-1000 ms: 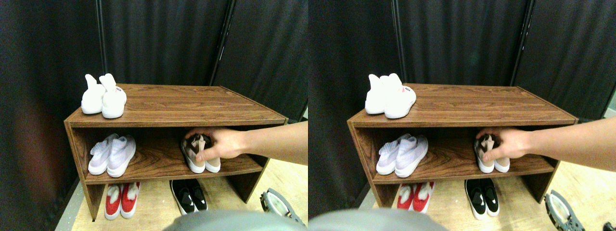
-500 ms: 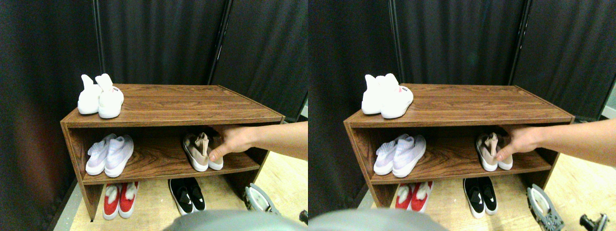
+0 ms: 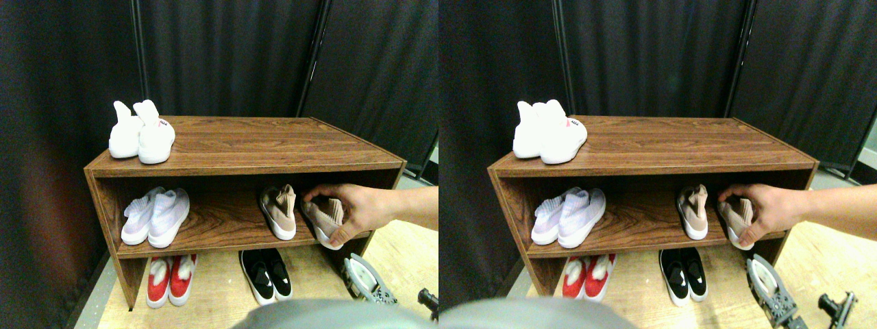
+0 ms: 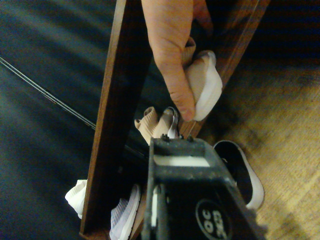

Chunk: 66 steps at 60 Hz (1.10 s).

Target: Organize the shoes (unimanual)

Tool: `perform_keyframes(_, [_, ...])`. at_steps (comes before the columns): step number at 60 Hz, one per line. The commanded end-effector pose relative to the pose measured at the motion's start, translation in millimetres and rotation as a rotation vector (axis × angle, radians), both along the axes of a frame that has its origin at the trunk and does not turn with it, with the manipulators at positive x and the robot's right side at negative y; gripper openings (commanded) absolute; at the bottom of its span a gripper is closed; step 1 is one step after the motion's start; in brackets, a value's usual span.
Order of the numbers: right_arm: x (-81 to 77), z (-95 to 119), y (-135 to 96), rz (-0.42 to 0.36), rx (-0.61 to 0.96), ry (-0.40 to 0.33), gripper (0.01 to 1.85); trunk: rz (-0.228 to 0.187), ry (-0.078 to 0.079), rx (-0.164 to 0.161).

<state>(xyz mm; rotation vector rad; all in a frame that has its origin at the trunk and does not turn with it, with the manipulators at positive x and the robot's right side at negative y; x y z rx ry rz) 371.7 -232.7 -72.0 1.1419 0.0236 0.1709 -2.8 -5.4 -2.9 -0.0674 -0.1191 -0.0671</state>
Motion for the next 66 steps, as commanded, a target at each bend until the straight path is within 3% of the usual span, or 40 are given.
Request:
perform_keyframes(1, [0.6, 4.5, -0.1, -0.003, -0.005, -0.029, 0.06, 0.005, 0.024, -0.023])
perform_keyframes(66, [-4.3, 10.5, 0.1, 0.011, -0.017, -0.052, 0.06, 0.0, 0.033, -0.023])
